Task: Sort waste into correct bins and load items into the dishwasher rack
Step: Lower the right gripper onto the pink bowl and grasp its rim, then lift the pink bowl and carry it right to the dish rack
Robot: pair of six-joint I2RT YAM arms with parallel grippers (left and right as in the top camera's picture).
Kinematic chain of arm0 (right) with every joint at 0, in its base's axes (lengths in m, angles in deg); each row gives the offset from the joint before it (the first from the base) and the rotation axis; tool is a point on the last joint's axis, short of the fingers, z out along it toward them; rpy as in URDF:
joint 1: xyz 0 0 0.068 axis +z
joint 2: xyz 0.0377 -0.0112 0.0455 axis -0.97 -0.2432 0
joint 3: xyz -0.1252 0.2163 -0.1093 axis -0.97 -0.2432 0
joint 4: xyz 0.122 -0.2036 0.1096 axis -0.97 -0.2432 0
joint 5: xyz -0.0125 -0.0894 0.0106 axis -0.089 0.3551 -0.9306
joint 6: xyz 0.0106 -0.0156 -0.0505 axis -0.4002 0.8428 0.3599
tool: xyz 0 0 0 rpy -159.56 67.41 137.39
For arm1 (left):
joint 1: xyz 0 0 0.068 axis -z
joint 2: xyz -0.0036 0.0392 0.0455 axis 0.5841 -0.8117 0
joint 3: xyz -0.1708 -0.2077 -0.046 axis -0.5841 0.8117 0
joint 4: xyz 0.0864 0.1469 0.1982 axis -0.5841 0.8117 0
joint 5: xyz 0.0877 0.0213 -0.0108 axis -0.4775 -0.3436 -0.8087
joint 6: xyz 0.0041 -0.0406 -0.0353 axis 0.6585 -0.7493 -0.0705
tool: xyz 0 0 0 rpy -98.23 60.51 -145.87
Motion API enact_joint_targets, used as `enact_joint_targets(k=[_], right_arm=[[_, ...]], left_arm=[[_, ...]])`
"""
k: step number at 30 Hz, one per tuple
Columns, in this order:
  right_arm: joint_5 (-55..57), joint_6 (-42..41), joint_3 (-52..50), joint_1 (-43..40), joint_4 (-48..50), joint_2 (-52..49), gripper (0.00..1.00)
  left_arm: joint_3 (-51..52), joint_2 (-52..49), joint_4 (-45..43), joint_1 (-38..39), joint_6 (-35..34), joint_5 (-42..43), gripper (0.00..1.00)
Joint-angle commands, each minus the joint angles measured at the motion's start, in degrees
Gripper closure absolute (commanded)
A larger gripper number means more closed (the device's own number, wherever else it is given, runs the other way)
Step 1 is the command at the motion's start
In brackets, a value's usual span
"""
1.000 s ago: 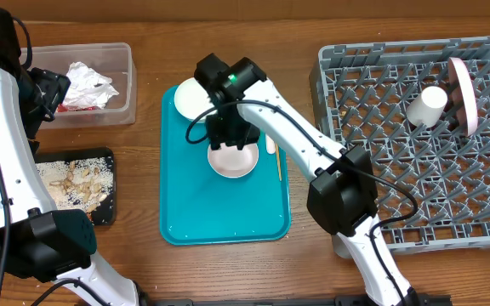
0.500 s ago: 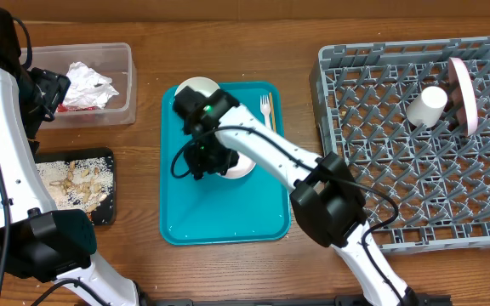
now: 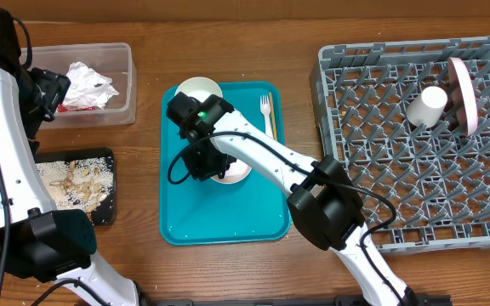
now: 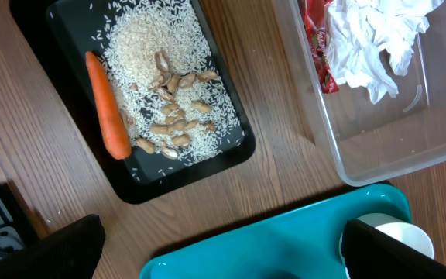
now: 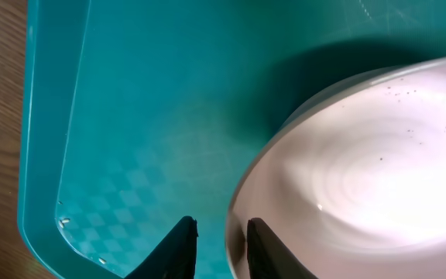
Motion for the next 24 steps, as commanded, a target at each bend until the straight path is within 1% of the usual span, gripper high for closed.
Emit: enact_joint_targets(k=[1, 5, 6, 7, 8, 9, 12, 21, 24], right_arm=[[0.3, -0.1, -0.3, -0.2, 0.0, 1.7, 0.75], [0.4, 0.0, -0.3, -0.2, -0.9, 1.7, 0.76], [0.4, 0.0, -0.3, -0.2, -1.0, 1.7, 0.73], [0.5, 0.3, -0.3, -0.2, -1.3, 1.7, 0.61], [0.9, 0.4, -0.4, -0.1, -1.4, 1.7, 0.57], [1.9, 0.4, -0.4, 0.0, -1.5, 1.7, 0.55], [4.5, 0.4, -1.2, 0.6, -1.0, 1.7, 0.55], [4.4, 0.2, -4.1, 1.9, 2.4, 1.6, 0.57], [4.4, 0.2, -4.0, 1.8, 2.6, 1.7, 0.66]], left_arm=[[0.0, 0.3, 0.2, 0.1, -1.2, -0.9, 0.0], [0.0, 0.3, 0.1, 0.1, -1.2, -0.9, 0.0], [0.0, 0.3, 0.1, 0.1, -1.2, -0.9, 0.0], [0.0, 0.3, 0.1, 0.1, -1.2, -0.9, 0.01], [0.0, 0.3, 0.1, 0.1, -1.2, -0.9, 0.0], [0.0, 0.3, 0.1, 0.1, -1.2, -0.9, 0.0], [0.0, 0.3, 0.1, 0.1, -1.2, -0.9, 0.0], [0.0, 0.3, 0.1, 0.1, -1.2, -0.9, 0.0], [0.0, 0.3, 0.1, 0.1, -1.2, -0.9, 0.0]])
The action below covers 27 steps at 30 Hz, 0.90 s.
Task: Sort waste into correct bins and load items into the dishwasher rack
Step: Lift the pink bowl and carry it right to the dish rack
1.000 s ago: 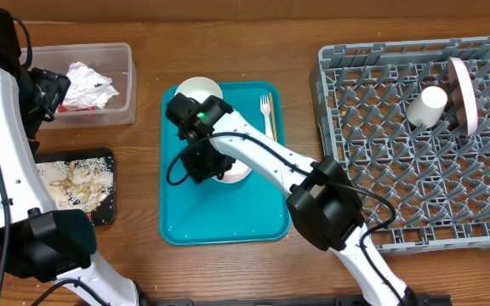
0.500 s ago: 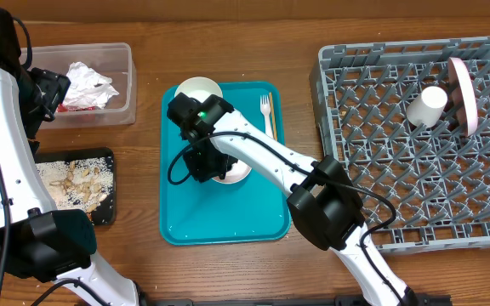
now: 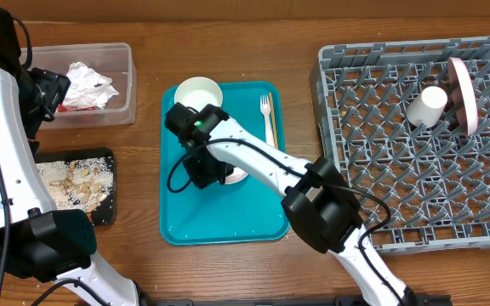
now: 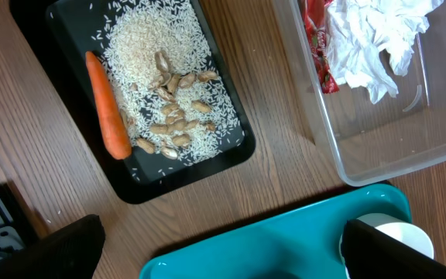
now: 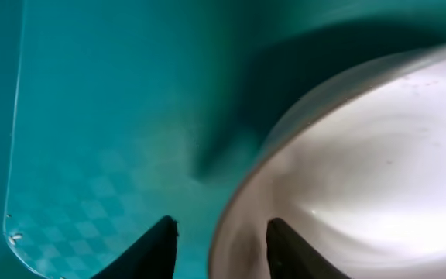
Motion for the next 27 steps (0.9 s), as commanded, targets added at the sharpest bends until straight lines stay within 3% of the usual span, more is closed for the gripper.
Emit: enact_joint_targets(k=[1, 3, 8, 18, 27], right_arm=[[0.7, 0.0, -0.3, 0.3, 0.4, 1.7, 0.69], [0.7, -0.7, -0.1, 0.0, -0.1, 1.7, 0.73], [0.7, -3.1, 3.9, -2.0, -5.4, 2.1, 0.96], [0.2, -4.8, 13.8, -7.1, -15.6, 5.0, 0.96], [0.3, -6.4, 14.4, -16.7, -17.7, 20.4, 0.96]], left_arm=[[0.0, 0.3, 0.1, 0.1, -1.2, -0.9, 0.0], [0.0, 0.3, 0.1, 0.1, -1.2, -0.9, 0.0], [0.0, 0.3, 0.1, 0.1, -1.2, -0.9, 0.0], [0.0, 0.3, 0.1, 0.1, -1.2, -0.9, 0.0], [0.0, 0.3, 0.1, 0.1, -1.2, -0.9, 0.0]])
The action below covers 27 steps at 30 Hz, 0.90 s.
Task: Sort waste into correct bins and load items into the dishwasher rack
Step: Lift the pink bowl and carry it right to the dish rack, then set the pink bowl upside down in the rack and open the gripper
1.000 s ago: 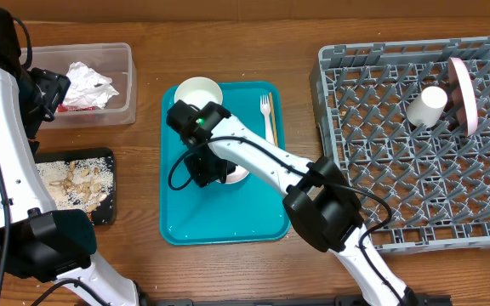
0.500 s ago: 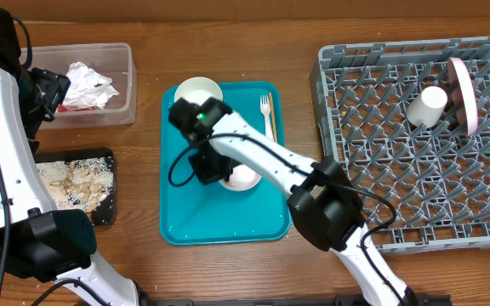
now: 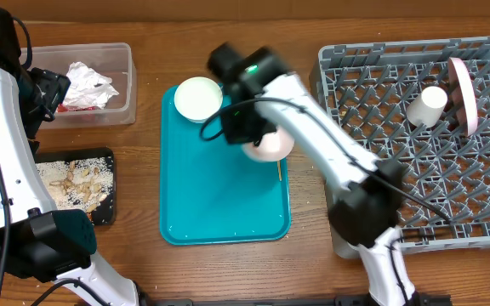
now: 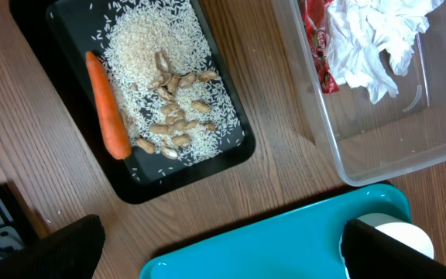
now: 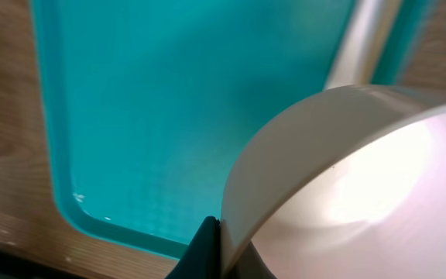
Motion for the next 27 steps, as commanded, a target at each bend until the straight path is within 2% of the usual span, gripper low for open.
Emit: enact_joint_targets(k=[1, 6, 16, 22, 27], right_arm=[[-0.3, -0.9, 2.6, -6.0, -0.1, 11.1, 0.96], [-4.0, 0.7, 2.6, -16.0, -2.8, 16.4, 0.96], [-34.9, 19.7, 0.3, -40.3, -6.1, 17.4, 0.96], [-47.9, 31.5, -8.0, -48.2, -6.1, 17.4, 0.96], [-62.4, 46.0, -20.8, -52.4, -6.1, 17.4, 0.96]], left_arm=[[0.0, 0.3, 0.1, 0.1, -1.2, -0.9, 0.0], [0.0, 0.3, 0.1, 0.1, -1.2, -0.9, 0.0], [0.0, 0.3, 0.1, 0.1, -1.2, -0.9, 0.0], [0.0, 0.3, 0.1, 0.1, -1.2, -0.9, 0.0], [0.0, 0.3, 0.1, 0.1, -1.2, -0.9, 0.0]])
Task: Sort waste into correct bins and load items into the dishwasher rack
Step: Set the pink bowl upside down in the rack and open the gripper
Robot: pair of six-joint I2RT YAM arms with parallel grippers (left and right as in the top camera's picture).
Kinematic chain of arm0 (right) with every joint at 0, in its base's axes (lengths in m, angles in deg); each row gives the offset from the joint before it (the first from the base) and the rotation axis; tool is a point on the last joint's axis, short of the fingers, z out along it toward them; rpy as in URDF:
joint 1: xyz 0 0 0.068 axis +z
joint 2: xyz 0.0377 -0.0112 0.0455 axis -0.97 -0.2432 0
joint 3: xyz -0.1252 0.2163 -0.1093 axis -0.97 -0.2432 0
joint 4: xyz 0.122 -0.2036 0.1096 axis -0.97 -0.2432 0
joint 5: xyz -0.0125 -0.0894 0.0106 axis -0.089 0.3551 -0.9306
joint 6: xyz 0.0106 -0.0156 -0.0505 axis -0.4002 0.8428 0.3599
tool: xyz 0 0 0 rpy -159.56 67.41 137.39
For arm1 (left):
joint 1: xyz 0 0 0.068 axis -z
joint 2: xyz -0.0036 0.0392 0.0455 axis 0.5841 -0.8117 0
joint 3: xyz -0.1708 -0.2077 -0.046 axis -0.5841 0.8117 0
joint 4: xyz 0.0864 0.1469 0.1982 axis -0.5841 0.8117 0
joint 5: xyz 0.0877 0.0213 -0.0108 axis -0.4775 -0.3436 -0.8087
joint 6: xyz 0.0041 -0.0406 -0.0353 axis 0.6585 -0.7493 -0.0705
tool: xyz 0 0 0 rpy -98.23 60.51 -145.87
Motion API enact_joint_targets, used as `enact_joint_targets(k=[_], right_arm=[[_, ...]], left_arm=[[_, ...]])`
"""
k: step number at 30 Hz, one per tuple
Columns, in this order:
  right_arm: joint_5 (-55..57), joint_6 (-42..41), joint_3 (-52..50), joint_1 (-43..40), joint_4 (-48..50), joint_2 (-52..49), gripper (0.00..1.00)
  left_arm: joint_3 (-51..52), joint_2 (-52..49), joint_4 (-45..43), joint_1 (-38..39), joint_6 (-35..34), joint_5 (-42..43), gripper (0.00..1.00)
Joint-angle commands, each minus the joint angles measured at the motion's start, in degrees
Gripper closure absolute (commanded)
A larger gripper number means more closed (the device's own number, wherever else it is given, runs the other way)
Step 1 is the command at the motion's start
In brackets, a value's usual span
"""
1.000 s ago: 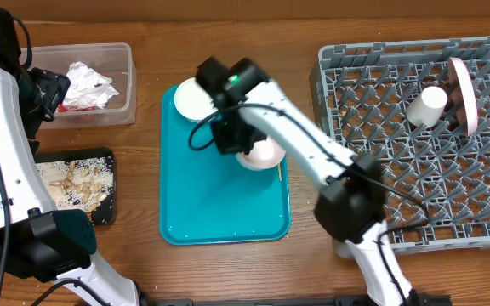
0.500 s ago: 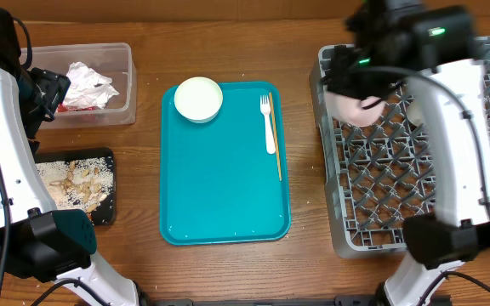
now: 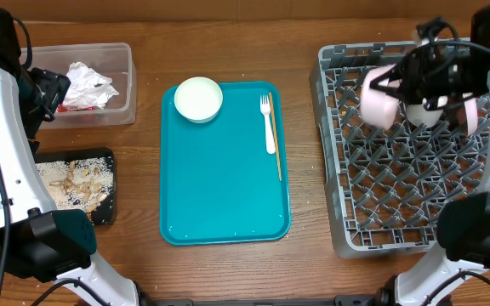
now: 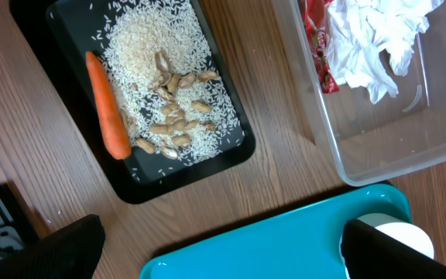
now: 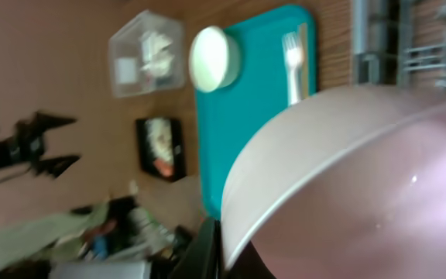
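My right gripper [image 3: 398,85] is shut on the rim of a pale pink bowl [image 3: 378,98] and holds it on edge above the back left of the grey dishwasher rack [image 3: 398,195]. The bowl [image 5: 347,178] fills the right wrist view, with one dark finger [image 5: 207,248] against its rim. A white cup [image 3: 425,109] and a pink plate [image 3: 470,106] stand in the rack. On the teal tray [image 3: 219,195] remain a white bowl [image 3: 198,98], a white fork [image 3: 267,119] and a thin wooden stick [image 3: 277,144]. My left gripper [image 4: 223,256] hangs open over the table left of the tray.
A clear bin [image 3: 117,115] at the back left holds crumpled paper [image 3: 86,85] and a red wrapper [image 4: 316,46]. In front of it a black tray [image 4: 231,147] carries rice, peanuts and a carrot [image 4: 105,105].
My right gripper has carried the bowl from over the tray's back right part, by the fork, to above the rack's back left. The left arm has not moved.
My right gripper first straddled the rim of the pink bowl lying in the middle of the tray, and stayed there a moment later. Then it held the bowl lifted over the tray's right side, and now over the rack. The left gripper stayed open throughout.
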Motion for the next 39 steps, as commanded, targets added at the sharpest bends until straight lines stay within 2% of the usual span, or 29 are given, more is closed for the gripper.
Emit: enact_joint_targets(k=[1, 6, 13, 21, 25, 31, 39], right_arm=[[-17.1, 16.5, -8.9, -2.6, 0.1, 0.3, 0.96], [-23.9, 27.1, -21.7, -6.1, 3.5, 0.3, 0.96], [-28.7, 27.2, -31.7, -7.3, 17.2, 0.2, 0.94], [-26.4, 26.7, -32.9, -8.9, 21.5, -0.1, 0.91], [-23.2, 22.0, -32.9, -11.3, 23.8, -0.1, 0.91], [-23.6, 21.8, -32.9, -13.1, 24.0, -0.1, 0.91], [-32.5, 21.8, -32.9, -13.0, 24.3, -0.1, 0.91]], left_arm=[[0.0, 0.3, 0.1, 0.1, -1.2, -0.9, 0.0], [0.0, 0.3, 0.1, 0.1, -1.2, -0.9, 0.0], [0.0, 0.3, 0.1, 0.1, -1.2, -0.9, 0.0], [0.0, 0.3, 0.1, 0.1, -1.2, -0.9, 0.0], [0.0, 0.3, 0.1, 0.1, -1.2, -0.9, 0.0], [0.0, 0.3, 0.1, 0.1, -1.2, -0.9, 0.0], [0.0, 0.3, 0.1, 0.1, -1.2, -0.9, 0.0]])
